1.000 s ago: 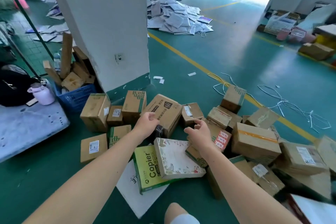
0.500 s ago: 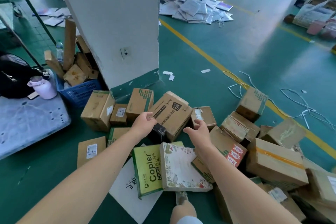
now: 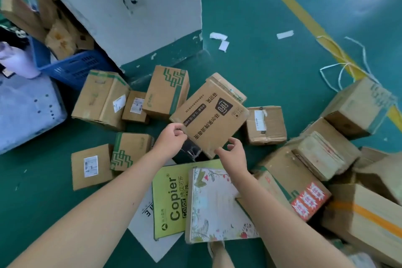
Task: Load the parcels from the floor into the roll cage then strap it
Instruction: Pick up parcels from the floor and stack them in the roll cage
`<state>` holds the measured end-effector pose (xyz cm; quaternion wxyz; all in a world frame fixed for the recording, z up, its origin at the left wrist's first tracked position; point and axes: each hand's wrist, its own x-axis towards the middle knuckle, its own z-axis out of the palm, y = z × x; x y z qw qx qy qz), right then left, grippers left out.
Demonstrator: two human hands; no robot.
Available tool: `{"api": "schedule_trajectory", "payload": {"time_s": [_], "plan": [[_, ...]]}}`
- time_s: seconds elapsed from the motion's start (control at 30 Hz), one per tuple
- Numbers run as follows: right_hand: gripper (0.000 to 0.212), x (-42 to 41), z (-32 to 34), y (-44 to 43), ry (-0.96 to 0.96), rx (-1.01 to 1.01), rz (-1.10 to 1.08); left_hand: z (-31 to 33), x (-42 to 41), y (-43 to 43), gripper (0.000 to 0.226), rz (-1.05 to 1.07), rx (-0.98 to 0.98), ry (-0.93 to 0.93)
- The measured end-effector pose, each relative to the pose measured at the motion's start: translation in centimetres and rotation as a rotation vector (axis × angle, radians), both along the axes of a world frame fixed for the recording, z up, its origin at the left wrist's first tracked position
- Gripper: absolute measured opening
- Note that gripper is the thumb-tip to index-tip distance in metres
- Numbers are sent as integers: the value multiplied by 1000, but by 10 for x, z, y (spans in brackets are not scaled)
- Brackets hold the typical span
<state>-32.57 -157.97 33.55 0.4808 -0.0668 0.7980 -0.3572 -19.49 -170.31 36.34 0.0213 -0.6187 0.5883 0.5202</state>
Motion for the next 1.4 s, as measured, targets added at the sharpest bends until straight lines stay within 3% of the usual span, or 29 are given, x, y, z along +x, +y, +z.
{"api": "schedule_trajectory", "payload": {"time_s": [0.37, 0.6, 0.77, 1.1, 1.4], "plan": [[66, -6, -209, -64, -27, 158, 10, -220, -9, -80, 46, -108, -57, -205], [63, 12, -283, -74, 16, 235, -38, -294, -14, -113, 50, -192, -158, -267], [62, 23, -302, -86, -31, 239, -110, -328, -18, -138, 57, -229, -171, -324], [70, 40, -309, -103, -26, 303, -227, -371, -28, -157, 104, -193, -90, -343], [74, 40, -307, -103, -39, 288, -253, -370, -30, -152, 102, -209, -126, -409]]}}
